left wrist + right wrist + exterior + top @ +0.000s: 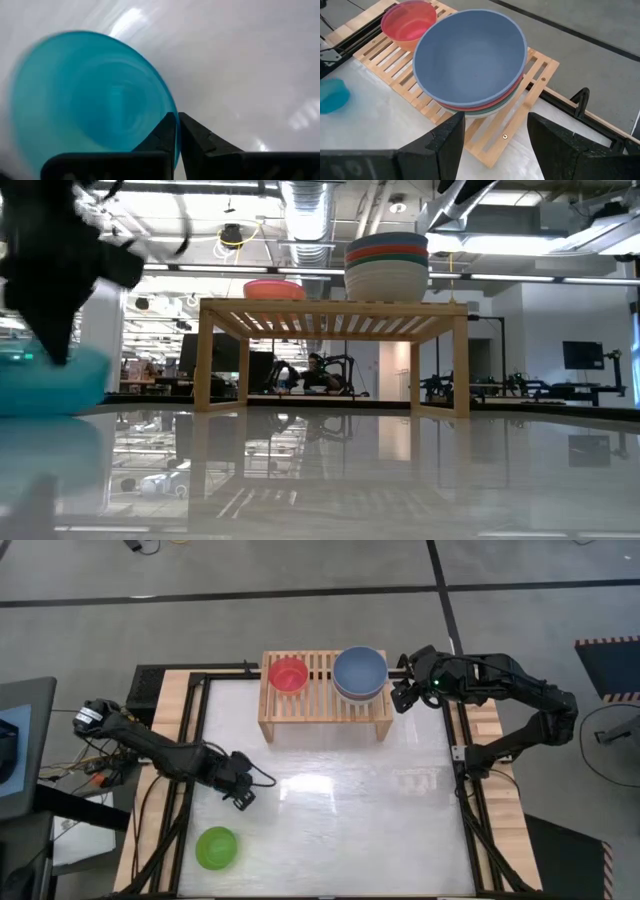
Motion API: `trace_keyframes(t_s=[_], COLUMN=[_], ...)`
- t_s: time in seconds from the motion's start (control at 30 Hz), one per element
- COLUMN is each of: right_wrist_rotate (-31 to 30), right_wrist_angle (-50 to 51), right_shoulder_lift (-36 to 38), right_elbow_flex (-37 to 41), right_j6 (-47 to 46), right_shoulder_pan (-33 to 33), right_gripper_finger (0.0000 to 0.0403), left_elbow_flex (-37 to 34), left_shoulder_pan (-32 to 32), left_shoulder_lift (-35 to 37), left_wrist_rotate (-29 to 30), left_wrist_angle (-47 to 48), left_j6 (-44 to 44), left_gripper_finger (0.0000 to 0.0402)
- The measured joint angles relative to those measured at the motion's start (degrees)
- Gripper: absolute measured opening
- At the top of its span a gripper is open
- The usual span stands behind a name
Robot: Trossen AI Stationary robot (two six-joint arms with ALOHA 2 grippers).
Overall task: Place and stack bowls onto a shelf
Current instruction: Stack the light blue bowl on top of the pink bowl on the shelf
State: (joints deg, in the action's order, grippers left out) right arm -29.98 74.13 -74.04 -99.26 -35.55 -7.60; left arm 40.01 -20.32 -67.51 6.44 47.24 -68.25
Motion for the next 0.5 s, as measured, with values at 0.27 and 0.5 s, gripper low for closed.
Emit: trace_keyframes(t_s=[0.27,0.5], right_wrist_rotate=[0.1,1.5], right_wrist_angle=[0.0,0.0], right_shoulder_lift=[0.0,0.0], right_elbow_flex=[0.0,0.0], right_j6=[0.0,-0.7], right_shoulder_pan=[0.1,0.2], right_gripper_finger=[0.024,0.024], left_elbow_flex=[19.6,39.6], left_shoulder_pan=[7.6,19.5], left_shoulder_lift=[0.0,0.0], left_wrist_rotate=[8.9,11.8], left_wrist_angle=[18.5,24.9], left_j6=[35.6,71.7], left_gripper_finger=[0.0,0.0])
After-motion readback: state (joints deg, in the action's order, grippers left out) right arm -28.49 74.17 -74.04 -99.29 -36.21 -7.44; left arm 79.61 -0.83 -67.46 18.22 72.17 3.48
